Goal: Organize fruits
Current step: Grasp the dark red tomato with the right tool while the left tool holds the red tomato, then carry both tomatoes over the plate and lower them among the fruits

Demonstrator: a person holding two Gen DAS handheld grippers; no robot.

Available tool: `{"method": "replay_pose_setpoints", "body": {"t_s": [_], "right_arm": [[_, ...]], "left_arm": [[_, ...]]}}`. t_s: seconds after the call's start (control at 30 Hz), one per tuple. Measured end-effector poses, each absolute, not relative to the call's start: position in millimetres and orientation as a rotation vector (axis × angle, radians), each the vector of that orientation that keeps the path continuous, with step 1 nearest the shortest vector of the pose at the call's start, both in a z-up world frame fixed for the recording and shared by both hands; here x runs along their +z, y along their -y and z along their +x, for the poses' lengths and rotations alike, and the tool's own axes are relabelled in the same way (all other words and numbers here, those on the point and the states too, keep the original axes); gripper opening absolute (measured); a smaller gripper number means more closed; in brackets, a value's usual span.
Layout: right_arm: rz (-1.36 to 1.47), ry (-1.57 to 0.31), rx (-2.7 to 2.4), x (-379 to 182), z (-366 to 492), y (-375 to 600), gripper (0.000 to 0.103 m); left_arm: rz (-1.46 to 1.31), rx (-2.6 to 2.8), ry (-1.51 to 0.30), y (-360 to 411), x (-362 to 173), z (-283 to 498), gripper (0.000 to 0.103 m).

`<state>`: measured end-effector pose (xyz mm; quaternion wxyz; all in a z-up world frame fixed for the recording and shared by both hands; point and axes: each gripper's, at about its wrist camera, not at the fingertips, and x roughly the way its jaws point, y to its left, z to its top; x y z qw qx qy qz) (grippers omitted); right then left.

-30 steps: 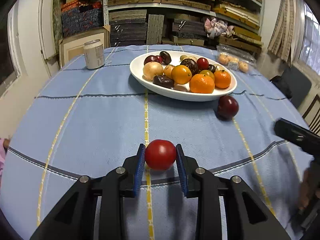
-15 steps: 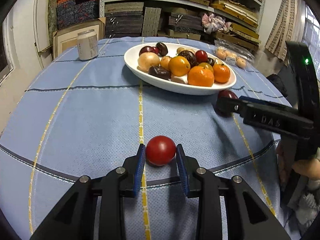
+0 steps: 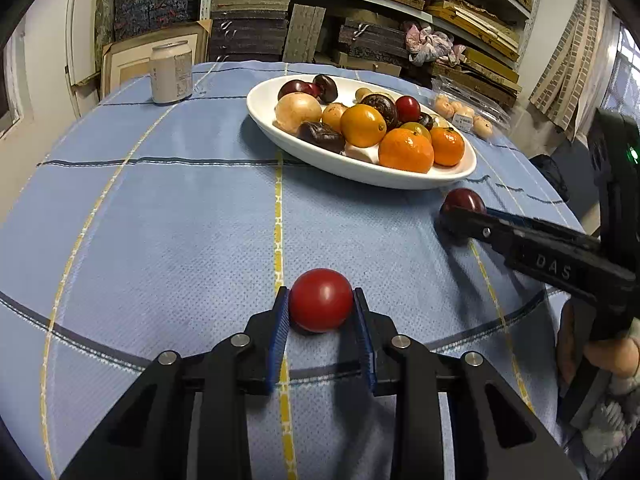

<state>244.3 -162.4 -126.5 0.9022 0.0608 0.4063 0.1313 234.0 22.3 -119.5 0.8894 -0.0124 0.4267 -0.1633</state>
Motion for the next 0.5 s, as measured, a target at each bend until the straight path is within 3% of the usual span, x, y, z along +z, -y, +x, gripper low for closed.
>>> {"method": "replay_pose_setpoints", "body": {"t_s": [0.13, 0.2, 0.5], "right_arm": [[0.103, -0.839, 0.292, -126, 231, 152, 0.039], [0.102, -0.837, 0.302, -125, 220, 148, 0.039], [0.145, -0.847, 0.314, -128, 173, 151, 0.039]], "left_arm": [[0.004, -0.351, -0.878, -15, -118, 235, 0.036], [-0.003, -0.353, -0.876, -16, -118, 235, 0.030], [0.116, -0.309, -0.726, 3, -95, 195, 0.030]]}}
